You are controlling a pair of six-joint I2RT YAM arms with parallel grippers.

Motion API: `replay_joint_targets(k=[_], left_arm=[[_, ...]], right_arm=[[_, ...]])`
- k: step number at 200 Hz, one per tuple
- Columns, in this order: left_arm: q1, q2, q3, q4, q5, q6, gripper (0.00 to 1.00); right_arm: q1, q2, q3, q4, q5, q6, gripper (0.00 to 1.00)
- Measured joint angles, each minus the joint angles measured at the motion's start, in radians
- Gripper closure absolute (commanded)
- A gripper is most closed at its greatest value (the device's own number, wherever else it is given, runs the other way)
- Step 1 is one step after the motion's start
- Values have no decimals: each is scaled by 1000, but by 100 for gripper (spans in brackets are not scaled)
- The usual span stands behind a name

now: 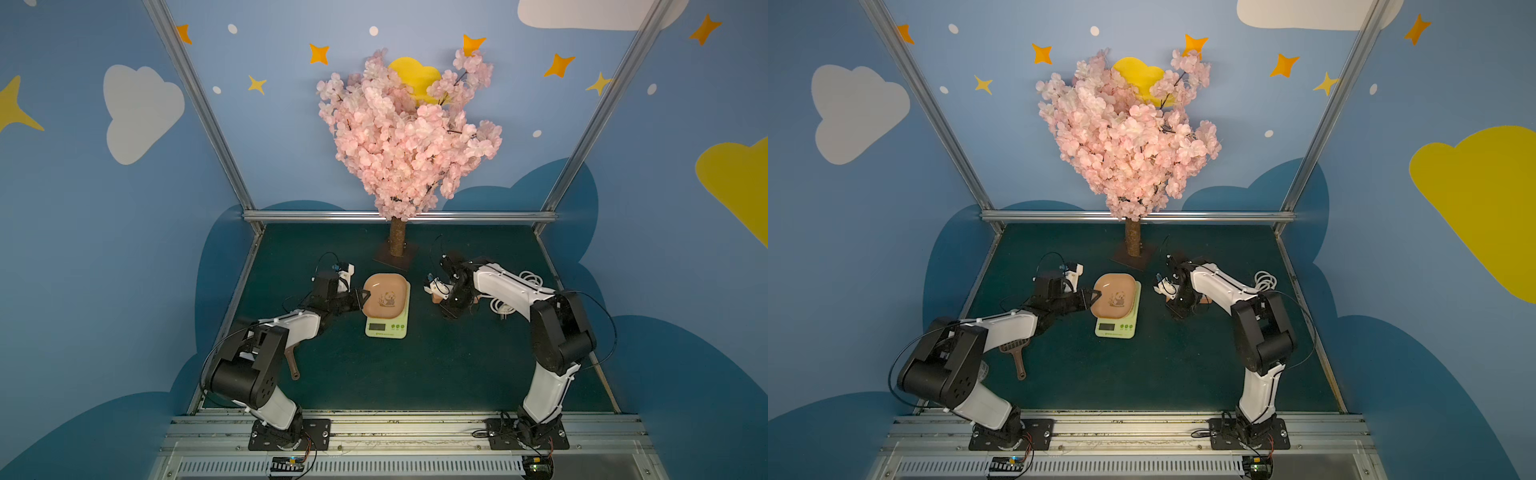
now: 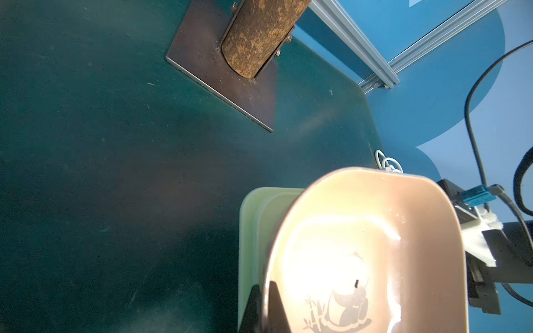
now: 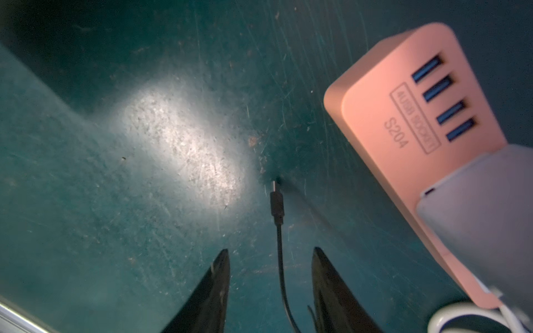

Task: Charge the electronic scale
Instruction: Pick up the charging cable from the center of the board.

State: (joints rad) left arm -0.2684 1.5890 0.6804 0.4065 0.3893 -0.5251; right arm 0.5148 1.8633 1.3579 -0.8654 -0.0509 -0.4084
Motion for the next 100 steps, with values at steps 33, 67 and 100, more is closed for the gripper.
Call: replay_joint_targets(k=[33, 67, 100], left_arm=[[0, 0, 0, 0, 0, 0, 97], [0, -4, 0, -1, 2, 0, 97], [0, -16, 0, 3, 5, 0, 97]], right_arm=[[0, 21, 0, 11, -13, 0, 60], [0, 29, 0, 24, -12, -1, 62], [0, 30, -9, 47, -2, 0, 64]])
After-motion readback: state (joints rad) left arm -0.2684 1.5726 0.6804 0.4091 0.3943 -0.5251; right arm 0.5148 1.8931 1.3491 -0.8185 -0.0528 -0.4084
